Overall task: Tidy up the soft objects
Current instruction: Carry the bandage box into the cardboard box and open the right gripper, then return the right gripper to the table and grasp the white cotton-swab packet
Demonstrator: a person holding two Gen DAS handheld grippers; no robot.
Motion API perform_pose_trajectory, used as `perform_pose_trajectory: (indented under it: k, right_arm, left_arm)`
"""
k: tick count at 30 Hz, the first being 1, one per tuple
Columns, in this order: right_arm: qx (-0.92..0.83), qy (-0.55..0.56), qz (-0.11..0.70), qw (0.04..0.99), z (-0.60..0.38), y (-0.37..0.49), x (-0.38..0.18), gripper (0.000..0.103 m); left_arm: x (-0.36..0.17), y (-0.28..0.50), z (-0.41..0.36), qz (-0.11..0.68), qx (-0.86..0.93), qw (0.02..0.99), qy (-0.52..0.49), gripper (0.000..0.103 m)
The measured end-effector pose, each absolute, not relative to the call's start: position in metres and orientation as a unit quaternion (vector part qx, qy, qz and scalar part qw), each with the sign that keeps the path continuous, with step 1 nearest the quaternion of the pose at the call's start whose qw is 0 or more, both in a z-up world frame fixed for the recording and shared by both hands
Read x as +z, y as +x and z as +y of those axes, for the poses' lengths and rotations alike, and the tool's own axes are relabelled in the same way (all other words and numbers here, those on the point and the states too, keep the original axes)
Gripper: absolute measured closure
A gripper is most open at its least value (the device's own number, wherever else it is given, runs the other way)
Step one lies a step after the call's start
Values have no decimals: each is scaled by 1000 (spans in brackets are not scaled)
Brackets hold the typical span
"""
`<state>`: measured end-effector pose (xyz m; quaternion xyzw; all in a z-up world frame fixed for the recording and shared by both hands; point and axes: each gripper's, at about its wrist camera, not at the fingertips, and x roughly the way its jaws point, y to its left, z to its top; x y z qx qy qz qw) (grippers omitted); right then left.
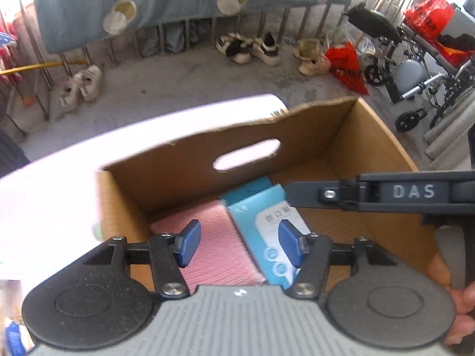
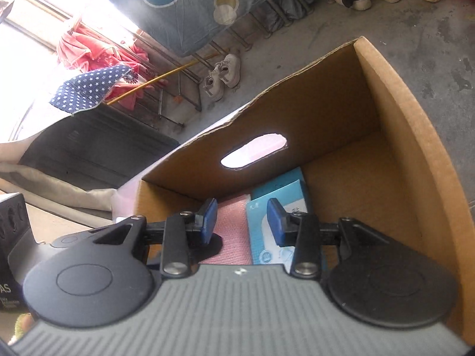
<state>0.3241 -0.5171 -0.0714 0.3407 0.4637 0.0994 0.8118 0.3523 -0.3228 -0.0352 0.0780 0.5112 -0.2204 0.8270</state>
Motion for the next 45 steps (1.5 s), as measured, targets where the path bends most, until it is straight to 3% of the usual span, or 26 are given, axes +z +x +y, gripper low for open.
perform_pose_trajectory:
  k: [11,16,29,38,45]
  right_arm:
    - [137,372,393,829,-506,258,7,59]
    - [153,380,372,833,-492,217,32,57]
    - [215,375,400,808,-383,160,27,55]
    - [269,361,432,781,-293,174,21,55]
    - [297,331,466,765,-227,210,20,53]
  left_arm:
    - [46,286,-241,435,-206,874,60,28]
    - [65,243,-188,414,-194,889,30,25]
    - [53,161,-19,412,-79,908,-1,25]
    - [37,118,84,403,-8,914,-51,26]
    - [20,125,118,404,-17,905,-130,28]
